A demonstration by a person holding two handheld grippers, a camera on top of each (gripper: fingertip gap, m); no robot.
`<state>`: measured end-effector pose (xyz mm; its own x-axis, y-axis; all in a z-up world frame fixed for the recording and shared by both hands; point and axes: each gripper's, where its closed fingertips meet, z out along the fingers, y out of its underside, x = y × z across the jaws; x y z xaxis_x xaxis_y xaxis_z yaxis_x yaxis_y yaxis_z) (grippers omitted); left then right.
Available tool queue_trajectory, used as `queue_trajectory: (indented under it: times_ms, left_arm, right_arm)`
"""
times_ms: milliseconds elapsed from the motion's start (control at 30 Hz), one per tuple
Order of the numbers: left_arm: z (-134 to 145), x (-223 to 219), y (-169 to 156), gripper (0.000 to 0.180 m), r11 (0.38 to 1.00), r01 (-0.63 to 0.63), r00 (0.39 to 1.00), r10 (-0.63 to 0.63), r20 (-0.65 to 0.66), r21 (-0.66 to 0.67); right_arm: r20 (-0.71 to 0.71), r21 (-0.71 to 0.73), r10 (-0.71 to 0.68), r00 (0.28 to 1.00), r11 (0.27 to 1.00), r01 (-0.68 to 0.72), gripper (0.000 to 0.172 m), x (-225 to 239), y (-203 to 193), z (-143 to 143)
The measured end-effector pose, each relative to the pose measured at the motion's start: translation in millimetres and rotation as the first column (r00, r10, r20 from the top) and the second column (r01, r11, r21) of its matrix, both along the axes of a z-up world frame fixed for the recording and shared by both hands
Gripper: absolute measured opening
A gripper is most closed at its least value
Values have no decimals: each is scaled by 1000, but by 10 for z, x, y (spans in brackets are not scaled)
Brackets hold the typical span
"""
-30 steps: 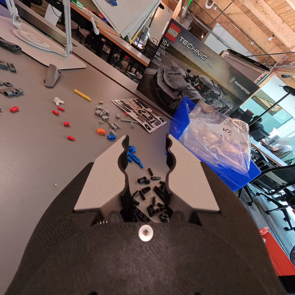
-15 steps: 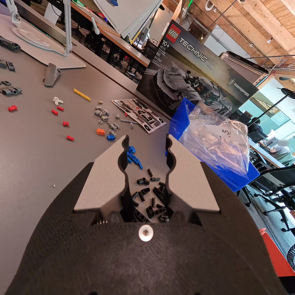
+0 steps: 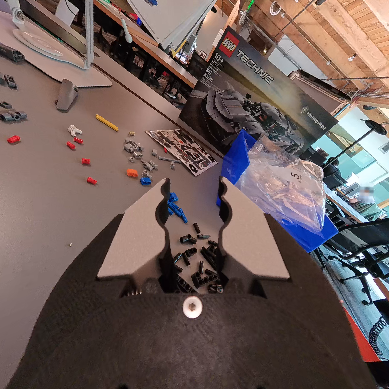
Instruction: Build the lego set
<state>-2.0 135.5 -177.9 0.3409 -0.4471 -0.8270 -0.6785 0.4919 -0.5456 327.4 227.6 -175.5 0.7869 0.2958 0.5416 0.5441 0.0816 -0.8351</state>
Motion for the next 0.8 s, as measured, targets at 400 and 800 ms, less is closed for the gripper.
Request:
queue_trajectory:
  times_ms: [400, 800]
  left_arm:
    - [-4, -22, 23, 0, 1000, -14, 1000, 14, -5, 5]
    - [23, 66, -105, 0, 999, 36, 999, -36, -6, 18]
  right_arm:
    - [7, -5, 7, 1000, 1000, -7, 46, -20, -9, -14]
    - [-19, 8, -20, 1000, 1000, 20, 45, 51, 3, 27]
